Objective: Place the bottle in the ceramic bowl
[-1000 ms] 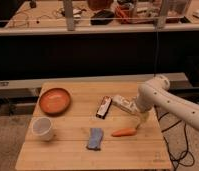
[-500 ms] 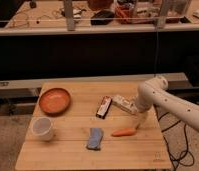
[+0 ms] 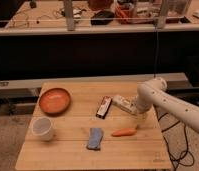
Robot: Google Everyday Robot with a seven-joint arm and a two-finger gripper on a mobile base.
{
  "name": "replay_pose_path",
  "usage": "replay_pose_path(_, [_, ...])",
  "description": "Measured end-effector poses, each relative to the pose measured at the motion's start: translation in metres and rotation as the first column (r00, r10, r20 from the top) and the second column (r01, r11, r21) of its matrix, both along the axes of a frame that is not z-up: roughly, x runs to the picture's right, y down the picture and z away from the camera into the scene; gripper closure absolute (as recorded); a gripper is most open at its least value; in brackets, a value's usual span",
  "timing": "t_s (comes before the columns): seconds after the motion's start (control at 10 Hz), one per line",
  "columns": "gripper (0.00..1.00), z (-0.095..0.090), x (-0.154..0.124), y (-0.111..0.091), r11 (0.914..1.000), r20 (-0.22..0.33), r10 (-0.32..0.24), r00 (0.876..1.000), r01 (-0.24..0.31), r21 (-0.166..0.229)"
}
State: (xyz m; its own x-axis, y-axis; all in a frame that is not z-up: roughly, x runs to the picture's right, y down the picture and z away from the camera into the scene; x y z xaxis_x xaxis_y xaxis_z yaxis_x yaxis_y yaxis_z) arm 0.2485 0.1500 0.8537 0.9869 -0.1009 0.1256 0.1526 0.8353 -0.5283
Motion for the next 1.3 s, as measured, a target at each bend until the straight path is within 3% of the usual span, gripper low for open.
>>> replay_pose_path(0.5, [0.21, 0.008, 0.005, 0.006, 0.9989, -0.022, 0.040, 0.999, -0.040, -0.024])
replay_pose_path(0.8, [0.26, 0.009, 0.007, 0.008, 0.9983, -0.029, 0.048, 0.998, -0.049, -0.033])
replay_pose_path(1.0, [0.36, 0.009, 0.010, 0.009, 0.9979, -0.034, 0.052, 0.998, -0.054, -0.038])
replay_pose_path(1.3, [0.66, 0.009, 0.018, 0.016, 0.9961, -0.050, 0.069, 0.996, -0.072, -0.052])
